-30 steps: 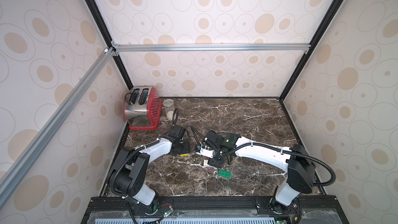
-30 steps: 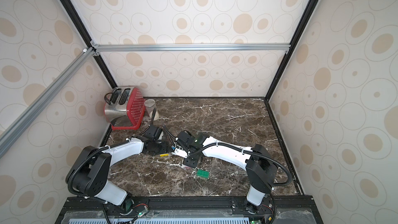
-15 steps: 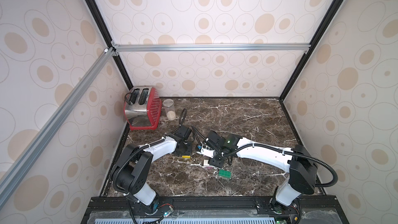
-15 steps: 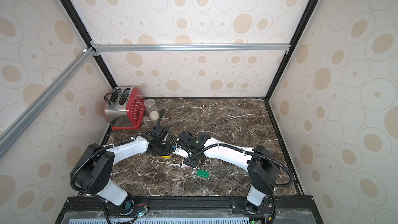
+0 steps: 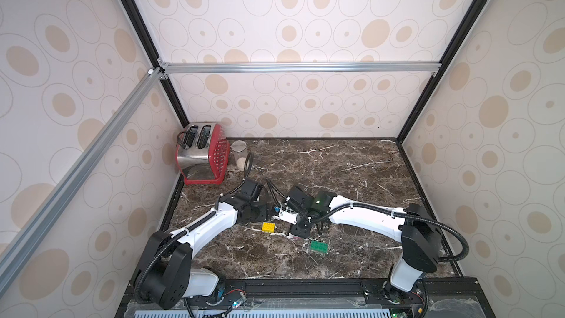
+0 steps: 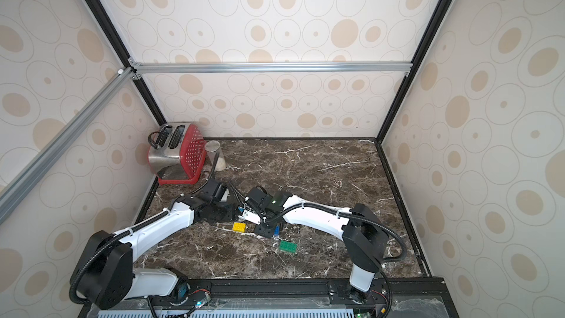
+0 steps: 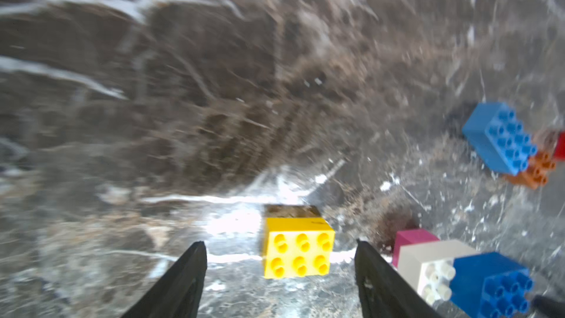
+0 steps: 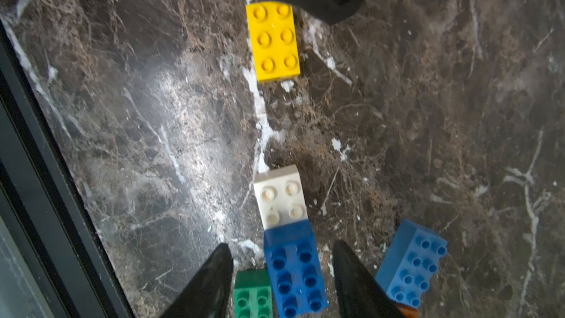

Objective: Assemble a heart with lego
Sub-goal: Move the lego brick at the center of the board, then pick up the lego brick from the center of the board.

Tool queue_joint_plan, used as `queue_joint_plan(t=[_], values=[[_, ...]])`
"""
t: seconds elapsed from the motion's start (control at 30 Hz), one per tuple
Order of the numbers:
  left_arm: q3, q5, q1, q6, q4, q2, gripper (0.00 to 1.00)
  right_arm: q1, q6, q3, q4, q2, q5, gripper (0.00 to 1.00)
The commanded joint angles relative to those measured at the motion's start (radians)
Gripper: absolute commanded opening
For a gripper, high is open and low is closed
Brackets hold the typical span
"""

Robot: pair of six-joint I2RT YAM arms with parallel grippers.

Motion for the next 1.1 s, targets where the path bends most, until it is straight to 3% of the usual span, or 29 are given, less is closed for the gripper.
queue_joint_plan(t=[0.0,0.17,0.53,0.9,1.07], values=[[-0.038,-0.038,0.068,0.0,-0.051,-0.061,0.75,0.028,0.009,0.086,0.0,0.071,-0.018,0.56],[-0.118,-0.002,0.201,-0.018,-0.014,-0.15,0.74,0.041,0.037,0.159,0.013,0.18,-0.013,0.56],[-0.189,-0.007,0.295,-0.077,0.018,-0.265,0.74,0.04,0.048,0.298,0.033,0.348,-0.036,0.53],[-0.203,0.043,0.296,-0.078,0.043,-0.257,0.74,0.04,0.04,0.376,-0.028,0.435,-0.013,0.46],[-0.21,0.045,0.296,-0.08,0.044,-0.264,0.74,0.04,0.034,0.392,-0.038,0.444,-0.02,0.37]])
